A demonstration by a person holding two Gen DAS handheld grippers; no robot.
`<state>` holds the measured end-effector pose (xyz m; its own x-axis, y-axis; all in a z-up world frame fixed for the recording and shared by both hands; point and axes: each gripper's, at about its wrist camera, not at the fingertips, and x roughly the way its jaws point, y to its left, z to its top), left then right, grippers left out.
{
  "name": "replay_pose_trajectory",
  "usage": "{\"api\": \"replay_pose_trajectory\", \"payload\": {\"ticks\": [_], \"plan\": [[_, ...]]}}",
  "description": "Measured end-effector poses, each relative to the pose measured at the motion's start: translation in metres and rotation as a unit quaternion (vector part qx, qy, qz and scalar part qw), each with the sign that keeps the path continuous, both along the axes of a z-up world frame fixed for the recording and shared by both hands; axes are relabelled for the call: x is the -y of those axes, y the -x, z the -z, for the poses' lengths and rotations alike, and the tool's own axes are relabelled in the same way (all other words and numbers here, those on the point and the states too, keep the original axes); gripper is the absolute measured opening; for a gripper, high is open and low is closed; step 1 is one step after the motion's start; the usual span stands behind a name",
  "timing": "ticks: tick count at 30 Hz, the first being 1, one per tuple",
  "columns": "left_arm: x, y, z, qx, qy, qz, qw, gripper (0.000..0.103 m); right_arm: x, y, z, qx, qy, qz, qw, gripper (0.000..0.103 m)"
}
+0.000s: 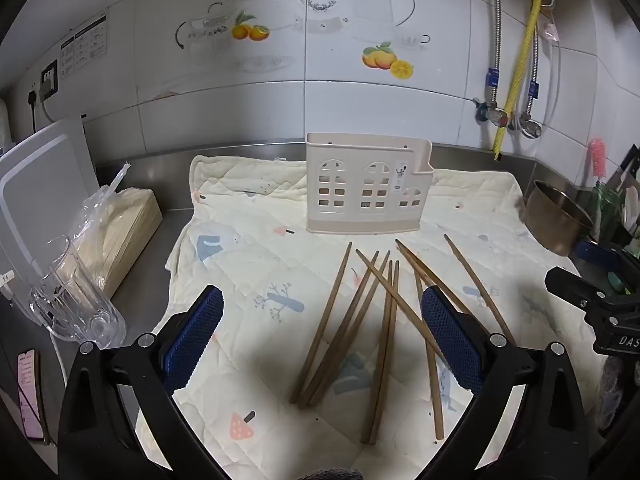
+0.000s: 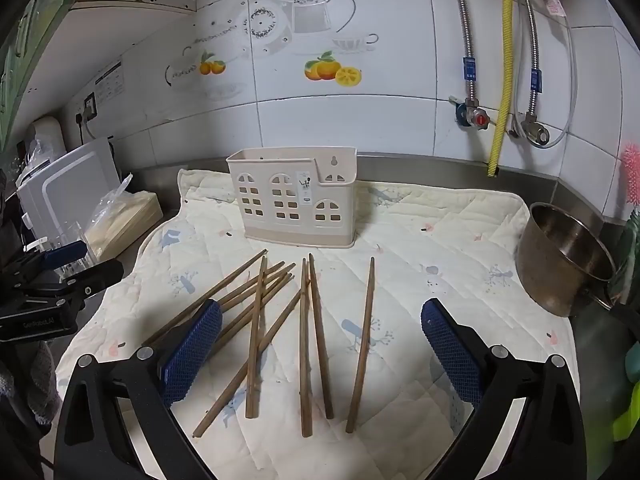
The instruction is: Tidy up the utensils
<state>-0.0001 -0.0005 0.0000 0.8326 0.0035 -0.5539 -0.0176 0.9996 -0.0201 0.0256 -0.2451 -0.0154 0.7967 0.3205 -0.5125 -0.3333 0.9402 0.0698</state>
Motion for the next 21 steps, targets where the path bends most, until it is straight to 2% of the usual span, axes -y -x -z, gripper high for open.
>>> {"api": "replay_pose_trajectory", "payload": {"ticks": [21], "plan": [[-0.005,0.001,-0.0024,0.003,0.004,-0.004,1.0,0.098,-0.0008,-0.0014,0.0001,0.0,0.001,-0.002,1.0,0.097]]}}
